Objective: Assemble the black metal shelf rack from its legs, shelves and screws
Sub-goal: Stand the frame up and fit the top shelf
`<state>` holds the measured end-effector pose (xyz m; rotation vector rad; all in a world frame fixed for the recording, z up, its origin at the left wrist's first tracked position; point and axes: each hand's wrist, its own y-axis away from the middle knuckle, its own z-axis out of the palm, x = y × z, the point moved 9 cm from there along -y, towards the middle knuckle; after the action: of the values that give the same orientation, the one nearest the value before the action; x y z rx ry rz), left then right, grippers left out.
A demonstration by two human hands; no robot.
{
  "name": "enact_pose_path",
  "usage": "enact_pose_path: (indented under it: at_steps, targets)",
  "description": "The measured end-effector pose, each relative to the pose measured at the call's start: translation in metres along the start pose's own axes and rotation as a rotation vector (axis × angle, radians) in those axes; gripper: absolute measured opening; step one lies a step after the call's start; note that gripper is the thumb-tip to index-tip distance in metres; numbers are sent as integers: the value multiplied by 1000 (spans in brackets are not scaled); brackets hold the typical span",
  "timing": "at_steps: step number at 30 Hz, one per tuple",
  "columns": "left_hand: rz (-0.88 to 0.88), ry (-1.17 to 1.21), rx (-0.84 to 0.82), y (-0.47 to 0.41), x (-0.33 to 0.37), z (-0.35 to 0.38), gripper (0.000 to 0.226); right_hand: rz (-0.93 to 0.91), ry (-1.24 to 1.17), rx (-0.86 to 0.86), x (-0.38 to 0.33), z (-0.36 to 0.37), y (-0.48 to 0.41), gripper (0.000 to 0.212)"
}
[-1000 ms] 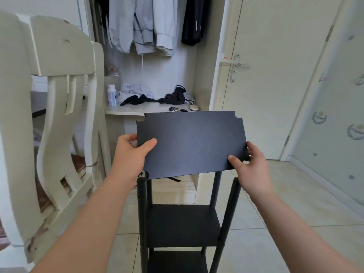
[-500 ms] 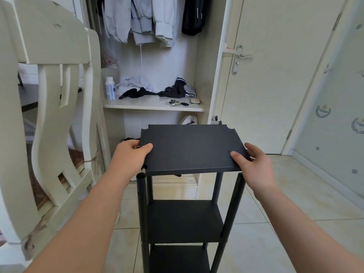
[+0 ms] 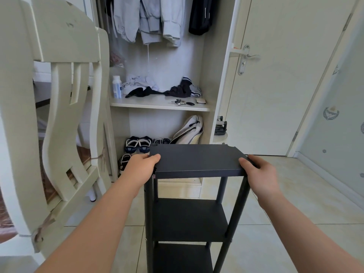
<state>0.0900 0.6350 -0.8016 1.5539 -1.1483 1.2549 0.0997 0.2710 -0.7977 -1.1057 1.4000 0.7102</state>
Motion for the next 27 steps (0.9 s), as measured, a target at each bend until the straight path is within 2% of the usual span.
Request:
enact_pose_path:
  at_steps: [9, 11, 14, 20, 27]
  targets:
    - [-34, 59, -30, 0, -6, 4, 18, 5, -15, -32, 4, 1, 0, 23]
    - [-52, 77, -37, -1, -8, 5, 19, 15, -6, -41, 3, 4, 1, 40]
    - [-68, 101, -31, -4, -10, 7, 19, 23, -19, -30, 4, 4, 0, 52]
    - [-99, 186, -17, -8, -14, 8, 15, 40, -29, -27, 6, 5, 0, 56]
    - [-187, 263, -21, -6, -26, 9, 14, 57, -53, 10, 6, 6, 0, 49]
